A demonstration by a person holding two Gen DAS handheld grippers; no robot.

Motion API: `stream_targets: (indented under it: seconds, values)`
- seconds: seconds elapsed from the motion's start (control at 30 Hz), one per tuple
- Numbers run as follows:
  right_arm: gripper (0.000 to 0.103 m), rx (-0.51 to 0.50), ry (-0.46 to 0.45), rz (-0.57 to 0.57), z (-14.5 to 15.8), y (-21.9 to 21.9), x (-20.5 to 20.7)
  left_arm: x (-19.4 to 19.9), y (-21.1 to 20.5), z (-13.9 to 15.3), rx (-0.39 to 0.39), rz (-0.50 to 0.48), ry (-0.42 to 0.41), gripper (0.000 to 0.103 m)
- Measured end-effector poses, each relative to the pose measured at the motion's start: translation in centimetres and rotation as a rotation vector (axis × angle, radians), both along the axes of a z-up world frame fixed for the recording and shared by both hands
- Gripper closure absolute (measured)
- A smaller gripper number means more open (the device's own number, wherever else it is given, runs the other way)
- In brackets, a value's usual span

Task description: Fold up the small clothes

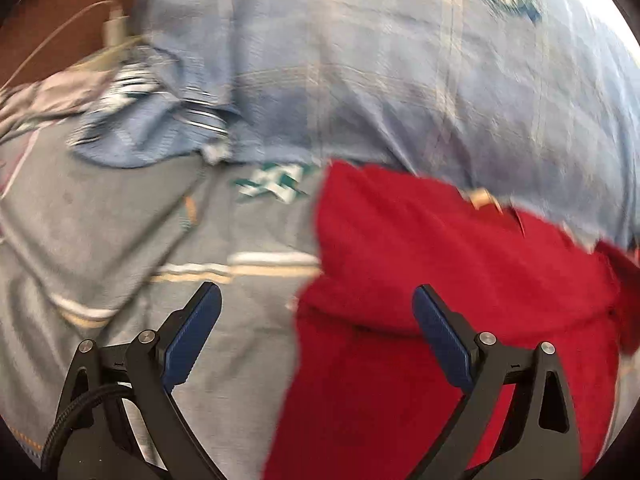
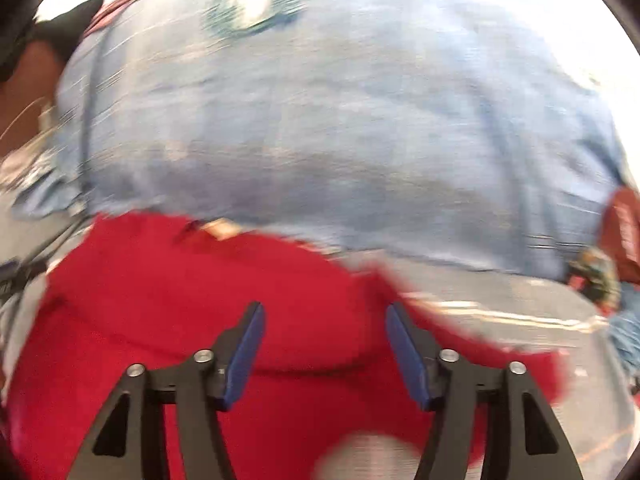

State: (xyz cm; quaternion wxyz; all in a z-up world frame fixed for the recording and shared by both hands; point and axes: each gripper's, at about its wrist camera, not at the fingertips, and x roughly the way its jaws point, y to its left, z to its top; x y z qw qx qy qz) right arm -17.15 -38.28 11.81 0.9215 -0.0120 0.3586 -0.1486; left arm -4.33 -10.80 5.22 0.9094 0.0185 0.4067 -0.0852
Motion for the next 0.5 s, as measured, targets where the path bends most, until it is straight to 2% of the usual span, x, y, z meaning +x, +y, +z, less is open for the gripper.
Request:
stream_targets:
  seconds: [0.07,0.13,0.27,0.33,0.4,0.43,0.47,0.5]
  values:
    - [0.038,-0.013,-0.007,-0.016,0.8,-2.1,-0.4,0.2,-1.3,-0.4,0.032,-0.037,0.003,0.006]
    - [0.03,-0.04,-0.007,-0.014,1.3,-2.7,-0.2,0.3,-2.5,-0.8,0.049,-0.081,-0.007,0.006]
    - [0.026,-0.158,-0.008,0.005,2.6,-3.0,0.8,0.6,-3.3,-2.2,0.106,-0.116,-0.001,0.006]
    - [0.005,-0.178,0.0,0.038,2.7,-3.1,1.0,1.1,-3.1,-2.8,0.094,-0.116,0.024,0.006]
    - [0.005,-0.156,0.086,0.089,1.6,-3.2,2.3,1.3,-2.9,-2.9,0.076,-0.106,0.035,0.006]
    - [0.012,-0.138,0.138,0.109,0.8,-3.3,3.0,1.4,-2.8,-2.9,0.071,-0.103,0.037,0.006]
    - [0.023,-0.117,0.179,0.137,-0.1,-3.2,3.6,1.4,-2.8,-3.0,0.071,-0.102,0.038,0.006]
    - [0.059,-0.108,0.2,0.156,-0.7,-3.3,3.9,1.4,-2.9,-3.0,0.072,-0.101,0.037,0.006]
